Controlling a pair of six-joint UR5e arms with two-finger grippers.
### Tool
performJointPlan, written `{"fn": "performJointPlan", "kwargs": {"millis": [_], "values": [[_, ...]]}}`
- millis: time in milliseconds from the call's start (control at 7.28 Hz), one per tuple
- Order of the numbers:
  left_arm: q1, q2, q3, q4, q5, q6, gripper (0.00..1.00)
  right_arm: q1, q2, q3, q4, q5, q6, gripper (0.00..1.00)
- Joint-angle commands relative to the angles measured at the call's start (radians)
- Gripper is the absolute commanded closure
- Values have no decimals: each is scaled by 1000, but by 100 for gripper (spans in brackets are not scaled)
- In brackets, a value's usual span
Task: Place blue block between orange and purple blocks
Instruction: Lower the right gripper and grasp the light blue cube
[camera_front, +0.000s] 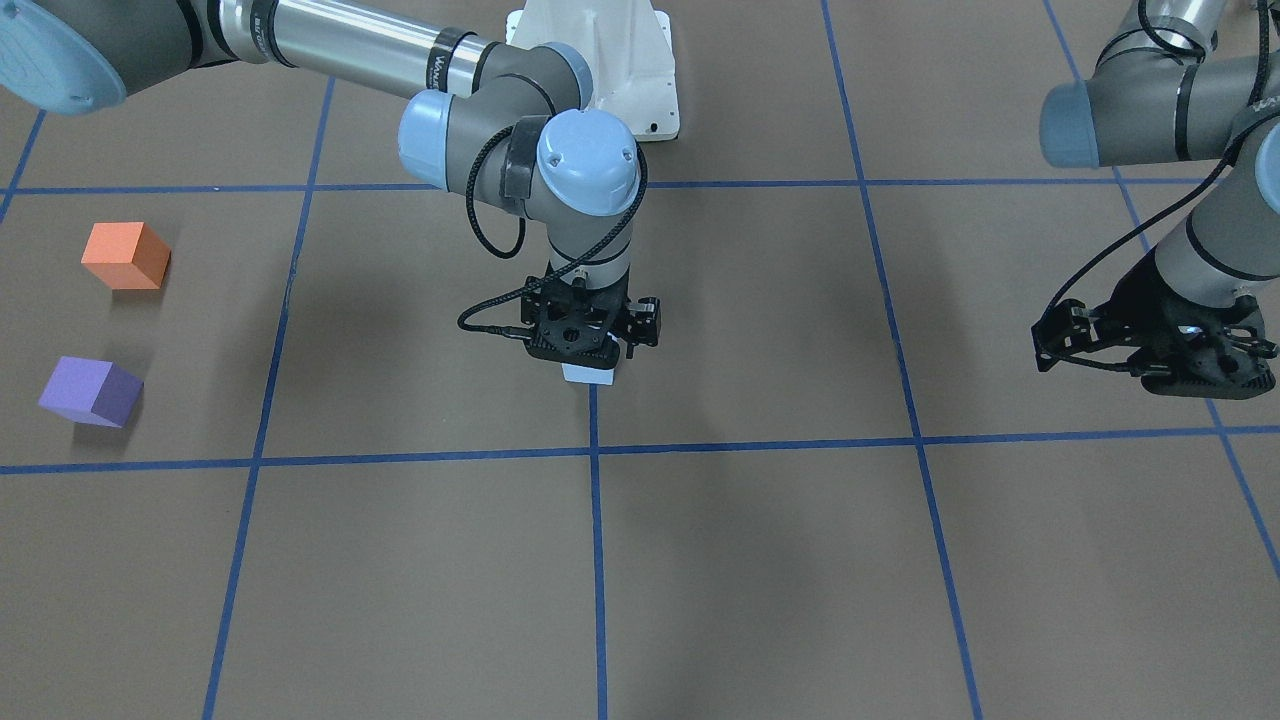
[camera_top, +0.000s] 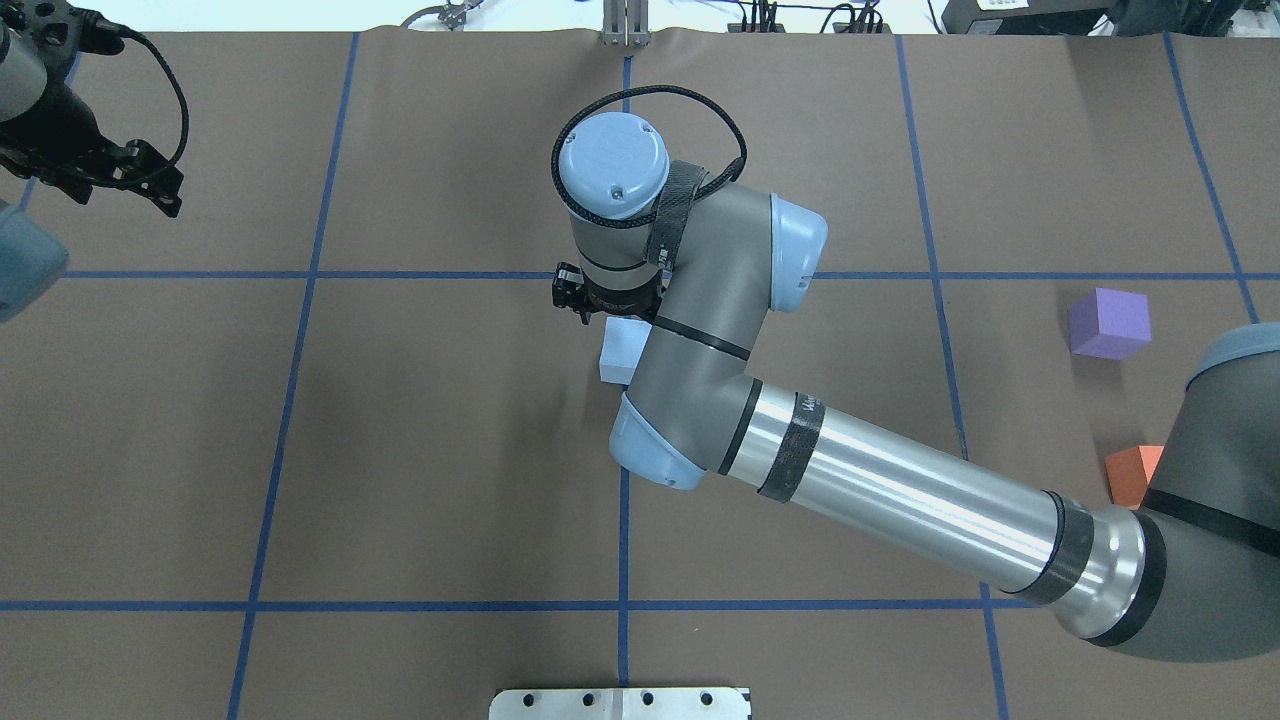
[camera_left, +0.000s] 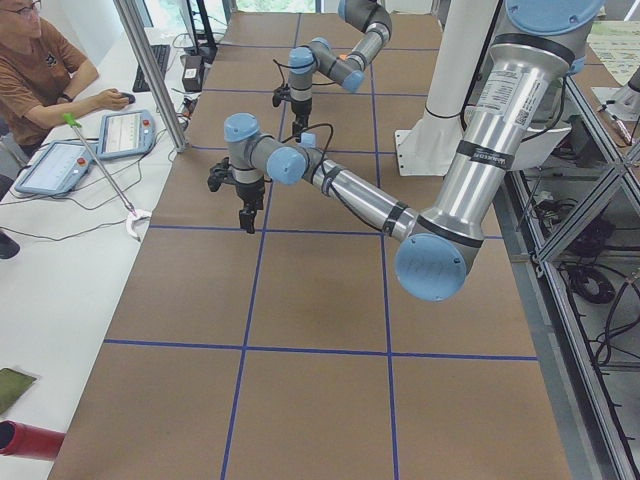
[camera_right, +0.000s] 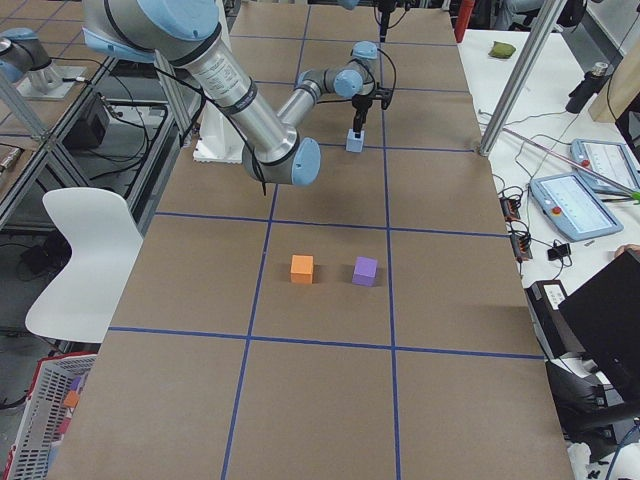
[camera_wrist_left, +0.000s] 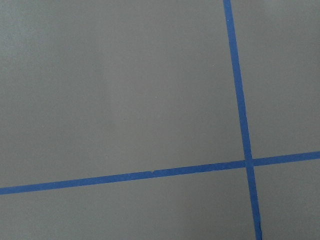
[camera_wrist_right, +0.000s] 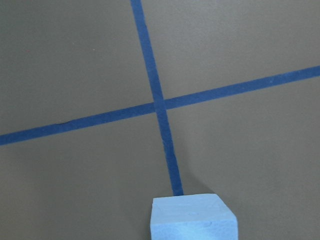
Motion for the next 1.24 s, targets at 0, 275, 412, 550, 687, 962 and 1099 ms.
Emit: {"fn": "performJointPlan", "kwargs": {"millis": [0, 275, 412, 550, 687, 962, 1099], "values": [[1, 1, 0, 0, 0, 0, 0, -12, -6, -28, -2, -7, -38, 0], [1, 0, 2, 0, 2, -1, 0, -41, -6, -64, 3, -8, -48, 0], [3, 1, 2, 0, 2, -1, 0, -49, -9, -65, 22, -14, -48, 0], [3, 1, 0, 1, 2, -1, 0, -49, -13, -70, 70, -13, -48, 4], [3, 1, 0, 0, 2, -1, 0, -49, -14, -68, 100, -14, -38, 99], [5, 1, 2, 1, 2, -1, 0, -16, -20, -24, 99, -2, -78, 100], [6, 1, 2, 1, 0, -3, 0, 12, -20, 47, 14, 1, -81, 100]]}}
